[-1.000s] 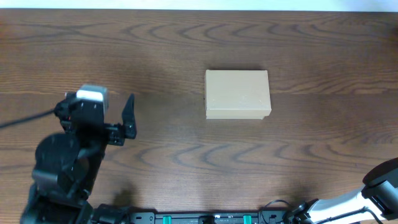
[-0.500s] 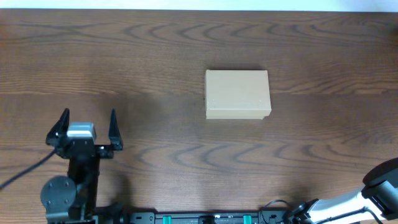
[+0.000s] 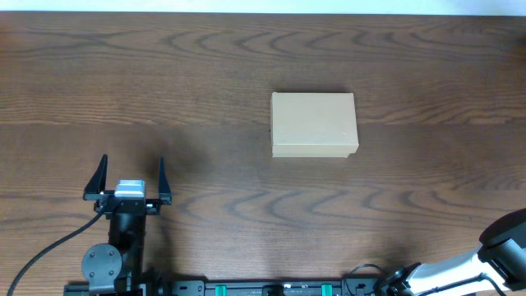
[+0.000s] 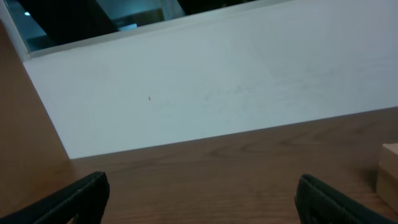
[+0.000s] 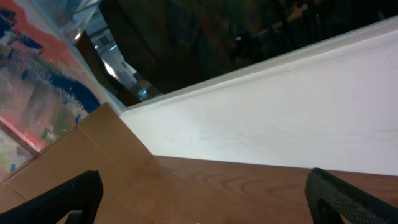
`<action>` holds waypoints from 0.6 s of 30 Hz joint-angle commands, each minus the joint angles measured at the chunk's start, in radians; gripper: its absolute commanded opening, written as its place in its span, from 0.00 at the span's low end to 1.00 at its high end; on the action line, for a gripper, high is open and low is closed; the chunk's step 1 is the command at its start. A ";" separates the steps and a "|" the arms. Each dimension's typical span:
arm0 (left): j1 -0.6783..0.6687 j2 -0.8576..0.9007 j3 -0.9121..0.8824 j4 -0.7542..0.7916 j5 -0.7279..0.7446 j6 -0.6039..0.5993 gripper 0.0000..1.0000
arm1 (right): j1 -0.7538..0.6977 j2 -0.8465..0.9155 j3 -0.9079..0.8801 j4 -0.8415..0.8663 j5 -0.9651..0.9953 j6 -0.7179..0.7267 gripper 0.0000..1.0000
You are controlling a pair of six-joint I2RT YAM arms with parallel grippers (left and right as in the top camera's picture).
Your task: Pack container
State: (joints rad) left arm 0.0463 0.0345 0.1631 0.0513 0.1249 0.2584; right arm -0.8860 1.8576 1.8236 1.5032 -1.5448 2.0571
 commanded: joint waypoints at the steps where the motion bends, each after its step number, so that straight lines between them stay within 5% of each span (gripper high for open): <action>1: 0.008 -0.018 -0.030 0.024 -0.001 -0.020 0.95 | -0.010 -0.027 0.013 0.004 -0.015 -0.008 0.99; 18: 0.024 -0.031 -0.159 0.080 -0.111 -0.146 0.95 | -0.010 -0.027 0.013 0.004 -0.015 -0.008 0.99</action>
State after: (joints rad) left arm 0.0639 0.0143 0.0113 0.1379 0.0555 0.1650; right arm -0.8860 1.8572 1.8236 1.5036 -1.5448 2.0571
